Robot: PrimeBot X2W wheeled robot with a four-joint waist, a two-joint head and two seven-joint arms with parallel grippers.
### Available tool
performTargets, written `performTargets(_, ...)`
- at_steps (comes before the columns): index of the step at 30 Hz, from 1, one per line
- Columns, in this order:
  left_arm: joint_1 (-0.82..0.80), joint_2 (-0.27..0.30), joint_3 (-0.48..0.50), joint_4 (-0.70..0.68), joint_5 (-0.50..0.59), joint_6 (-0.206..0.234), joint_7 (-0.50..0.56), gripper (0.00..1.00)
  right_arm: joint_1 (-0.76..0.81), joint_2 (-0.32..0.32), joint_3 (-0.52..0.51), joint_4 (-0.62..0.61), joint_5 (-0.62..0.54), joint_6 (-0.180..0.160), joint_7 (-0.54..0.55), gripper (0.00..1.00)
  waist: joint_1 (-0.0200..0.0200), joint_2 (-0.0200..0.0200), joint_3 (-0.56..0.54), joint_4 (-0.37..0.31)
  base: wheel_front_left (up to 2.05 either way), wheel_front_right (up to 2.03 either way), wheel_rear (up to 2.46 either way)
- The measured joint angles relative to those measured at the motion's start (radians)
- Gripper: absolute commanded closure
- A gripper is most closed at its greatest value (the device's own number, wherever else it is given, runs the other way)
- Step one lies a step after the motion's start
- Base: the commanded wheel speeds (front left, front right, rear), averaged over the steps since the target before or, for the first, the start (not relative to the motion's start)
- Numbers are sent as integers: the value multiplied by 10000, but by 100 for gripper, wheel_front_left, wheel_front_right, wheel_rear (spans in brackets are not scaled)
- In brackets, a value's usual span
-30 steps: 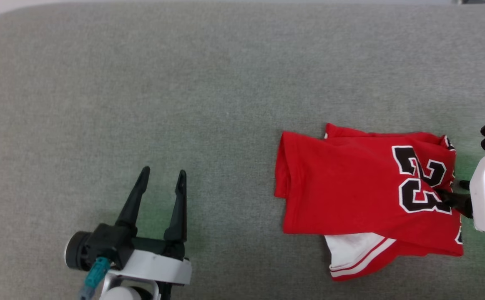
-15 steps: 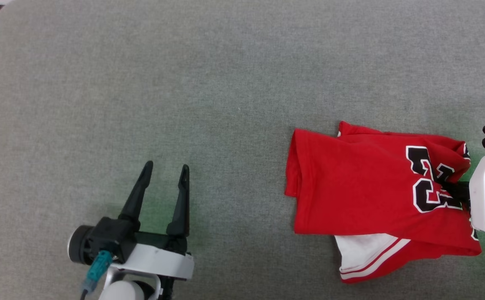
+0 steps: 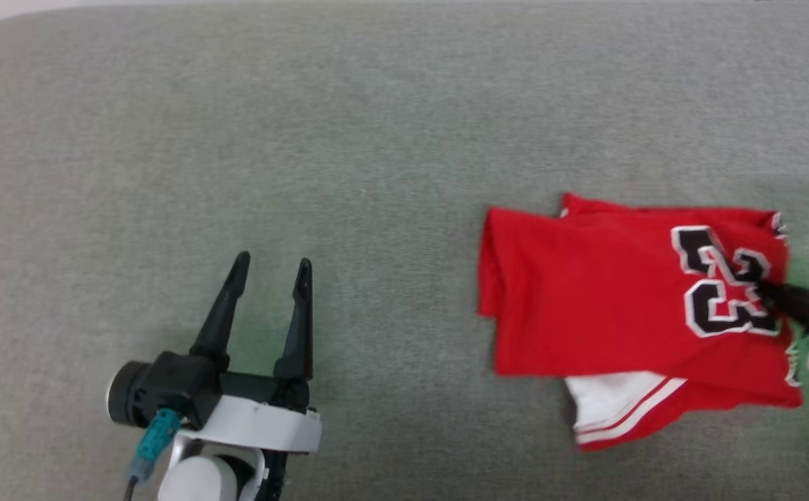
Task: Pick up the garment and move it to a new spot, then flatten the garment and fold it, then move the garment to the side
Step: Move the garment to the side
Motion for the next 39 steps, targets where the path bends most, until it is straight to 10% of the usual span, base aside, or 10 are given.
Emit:
performTargets(22,-1167,341,-111,-554,871,-299,2,0,-1410,-1912,-2253,1058,-1189,-2,-719,100,0,0,970,-1616,0,0,0)
performTargets(39,-1502,740,-13,-972,1041,-341,2,0,-3438,-2759,-1158,4309,-3083,0,-3689,100,0,0,1874,-1824,0,0,0)
